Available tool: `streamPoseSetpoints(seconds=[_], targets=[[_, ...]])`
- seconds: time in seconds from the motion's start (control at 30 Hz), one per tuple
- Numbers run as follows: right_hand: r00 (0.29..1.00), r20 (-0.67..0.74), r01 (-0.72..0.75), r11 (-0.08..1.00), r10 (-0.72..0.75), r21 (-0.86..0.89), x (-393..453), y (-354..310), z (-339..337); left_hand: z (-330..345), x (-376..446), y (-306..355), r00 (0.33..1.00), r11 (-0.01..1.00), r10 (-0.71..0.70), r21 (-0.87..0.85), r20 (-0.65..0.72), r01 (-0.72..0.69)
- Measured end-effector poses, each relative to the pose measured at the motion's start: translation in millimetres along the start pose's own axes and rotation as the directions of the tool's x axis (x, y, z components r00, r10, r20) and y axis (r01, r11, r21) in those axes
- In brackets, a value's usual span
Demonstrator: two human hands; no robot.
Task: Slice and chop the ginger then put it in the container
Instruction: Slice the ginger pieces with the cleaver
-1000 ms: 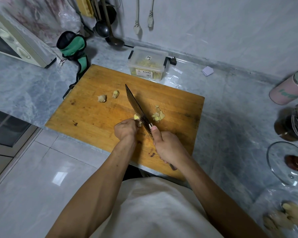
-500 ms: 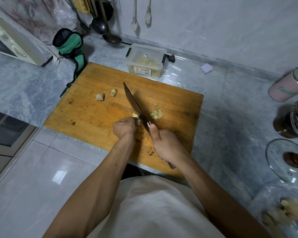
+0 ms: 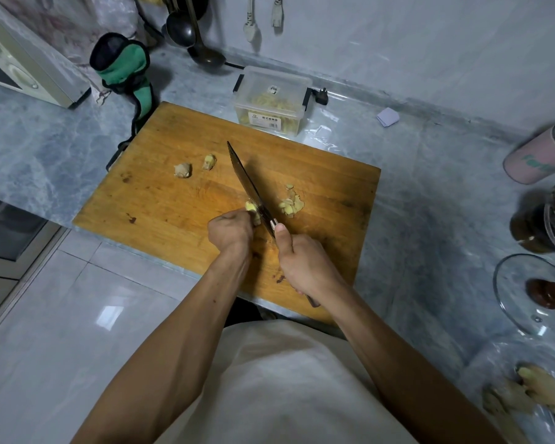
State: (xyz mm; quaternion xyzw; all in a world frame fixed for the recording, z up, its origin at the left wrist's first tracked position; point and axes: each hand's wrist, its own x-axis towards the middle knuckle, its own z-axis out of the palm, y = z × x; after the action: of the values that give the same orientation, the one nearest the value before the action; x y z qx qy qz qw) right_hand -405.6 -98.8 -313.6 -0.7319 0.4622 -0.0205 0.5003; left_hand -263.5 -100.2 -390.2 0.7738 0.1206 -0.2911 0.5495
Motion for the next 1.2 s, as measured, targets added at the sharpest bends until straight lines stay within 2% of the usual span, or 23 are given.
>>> streamPoseSetpoints(seconds=[0.2,0.43,0.7,1.2], targets=[[1.000,0.005,-0.017,1.000,0.017,0.025,4.4,2.1,1.2,0.1,5.6,0.2,1.000,0.999,-0.024,0.041,0.015,0.024],[0.998,0.004,-0.067,0.993,0.067,0.097,11.7,9.6,6.1,-2.6,8.7,-3.8,0.996,1.000,-0.011,-0.001,0.086,0.011],[0.997,-0.011,-0.076,0.991,0.077,0.114,2.6,11.3,-1.8,-8.0,9.5,1.8,0.989,0.992,0.037,0.115,0.140,-0.053],[0.998,-0.012,-0.055,0.996,0.056,0.064,-9.0,4.7,-2.5,-4.6,-0.9,2.9,0.995,0.990,0.062,0.119,0.082,-0.071]])
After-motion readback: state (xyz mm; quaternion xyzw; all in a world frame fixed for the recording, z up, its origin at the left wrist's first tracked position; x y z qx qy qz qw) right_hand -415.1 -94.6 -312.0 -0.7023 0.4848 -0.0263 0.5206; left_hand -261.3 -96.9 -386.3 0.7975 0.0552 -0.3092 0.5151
